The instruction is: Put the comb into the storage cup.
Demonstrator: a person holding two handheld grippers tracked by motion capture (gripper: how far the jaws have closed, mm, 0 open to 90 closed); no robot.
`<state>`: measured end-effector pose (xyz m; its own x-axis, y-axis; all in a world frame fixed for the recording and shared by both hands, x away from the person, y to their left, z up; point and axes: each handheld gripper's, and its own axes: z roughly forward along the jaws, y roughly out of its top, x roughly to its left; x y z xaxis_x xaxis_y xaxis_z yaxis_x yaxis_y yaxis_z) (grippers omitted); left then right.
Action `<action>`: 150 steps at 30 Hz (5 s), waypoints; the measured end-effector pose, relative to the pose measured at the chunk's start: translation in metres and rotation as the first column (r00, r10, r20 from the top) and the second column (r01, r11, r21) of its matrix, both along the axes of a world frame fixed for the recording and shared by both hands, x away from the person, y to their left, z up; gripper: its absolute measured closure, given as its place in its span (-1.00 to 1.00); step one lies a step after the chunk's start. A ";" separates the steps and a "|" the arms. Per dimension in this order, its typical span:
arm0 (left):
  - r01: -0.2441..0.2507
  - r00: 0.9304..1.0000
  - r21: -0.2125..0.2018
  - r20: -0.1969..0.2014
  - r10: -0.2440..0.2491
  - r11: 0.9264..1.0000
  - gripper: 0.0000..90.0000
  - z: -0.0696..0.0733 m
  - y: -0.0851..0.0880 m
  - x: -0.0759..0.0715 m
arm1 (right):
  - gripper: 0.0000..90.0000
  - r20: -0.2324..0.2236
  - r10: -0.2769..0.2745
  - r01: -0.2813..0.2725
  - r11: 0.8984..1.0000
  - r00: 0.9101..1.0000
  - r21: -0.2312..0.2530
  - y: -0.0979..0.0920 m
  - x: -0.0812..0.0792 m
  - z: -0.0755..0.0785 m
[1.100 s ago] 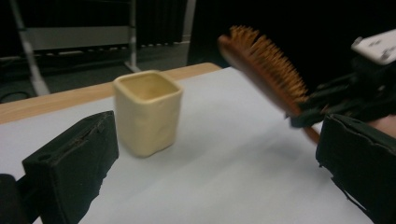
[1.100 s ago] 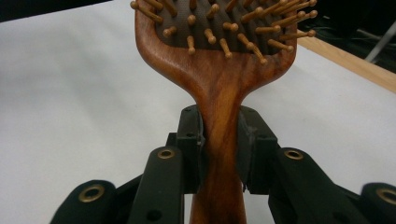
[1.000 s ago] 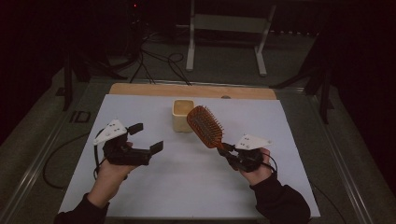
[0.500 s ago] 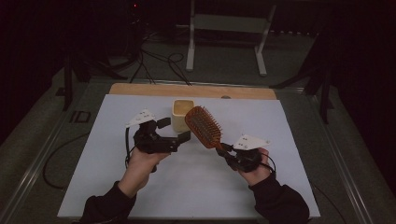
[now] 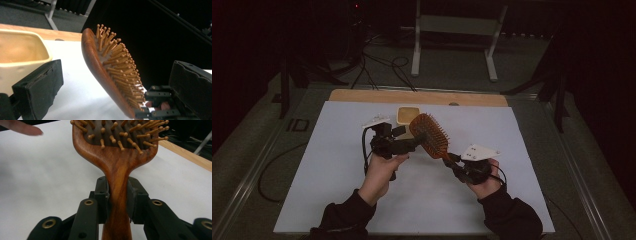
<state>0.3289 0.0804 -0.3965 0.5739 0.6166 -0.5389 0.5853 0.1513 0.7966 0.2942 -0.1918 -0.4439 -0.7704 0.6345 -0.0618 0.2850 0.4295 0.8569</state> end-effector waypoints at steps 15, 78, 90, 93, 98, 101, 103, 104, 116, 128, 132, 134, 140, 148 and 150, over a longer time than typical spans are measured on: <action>-0.015 0.998 -0.036 -0.068 0.013 0.999 -0.85 -0.022 -0.020 0.008 | 0.63 0.004 0.007 -0.007 1.000 1.000 0.005 0.001 -0.001 0.000; 0.056 0.994 -0.039 0.097 -0.052 0.998 0.20 0.022 -0.018 0.014 | -0.59 0.014 0.029 -0.030 0.992 0.999 0.122 -0.003 -0.004 -0.001; 0.008 0.983 0.014 0.183 -0.011 1.000 0.20 0.052 0.002 0.020 | -0.76 0.005 0.018 -0.019 0.991 1.000 0.136 -0.014 -0.007 -0.003; -0.013 0.979 0.025 0.205 0.008 1.000 0.20 0.060 0.008 0.023 | -0.79 0.013 0.005 -0.007 0.991 1.000 0.136 -0.020 -0.009 -0.004; -0.047 0.975 0.022 0.216 0.041 0.999 0.20 0.071 0.017 0.029 | -0.80 0.058 -0.016 0.011 0.995 0.998 0.098 -0.025 -0.014 -0.005; -0.073 0.973 0.033 0.224 0.064 0.997 0.20 0.076 0.022 0.035 | -0.80 0.047 -0.008 0.004 0.996 0.999 0.086 -0.027 -0.015 -0.008; -0.087 0.970 0.043 0.231 0.075 0.995 0.20 0.078 0.024 0.038 | -0.80 0.047 -0.010 0.006 0.996 0.999 0.089 -0.029 -0.016 -0.009; -0.094 0.969 0.051 0.234 0.079 0.994 0.20 0.080 0.026 0.040 | -0.80 0.048 -0.007 0.002 0.996 0.999 0.093 -0.030 -0.015 -0.009; -0.171 0.950 0.074 0.276 0.145 0.982 0.20 0.098 0.039 0.063 | -0.80 0.050 0.014 -0.019 0.995 0.999 0.098 -0.030 -0.015 -0.012; -0.247 0.930 0.063 0.297 0.219 0.967 0.20 0.100 0.051 0.083 | -0.80 0.057 0.025 -0.030 0.995 0.998 0.093 -0.026 -0.016 -0.013; -0.269 0.925 0.082 0.299 0.234 0.960 0.20 0.095 0.052 0.090 | -0.80 0.059 0.027 -0.032 0.995 0.998 0.097 -0.027 -0.017 -0.013; -0.275 0.923 0.082 0.300 0.240 0.958 0.20 0.092 0.053 0.094 | -0.80 0.060 0.026 -0.032 0.995 0.998 0.097 -0.027 -0.017 -0.012; -0.286 0.924 0.086 0.290 0.250 0.955 0.19 0.081 0.052 0.104 | -0.80 0.065 0.031 -0.037 0.995 0.997 0.097 -0.027 -0.017 -0.012; -0.293 0.927 0.088 0.268 0.261 0.952 0.19 0.064 0.049 0.113 | -0.80 0.063 0.028 -0.035 0.994 0.998 0.101 -0.028 -0.018 -0.013; -0.294 0.929 0.088 0.260 0.263 0.952 0.19 0.060 0.049 0.115 | -0.80 0.066 0.029 -0.036 0.994 0.997 0.104 -0.028 -0.018 -0.013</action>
<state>0.4437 0.1291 -0.3361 0.4727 0.8231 -0.3147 0.3205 0.1721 0.9315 0.2765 -0.2199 -0.4569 -0.7872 0.6149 -0.0462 0.2154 0.3444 0.9138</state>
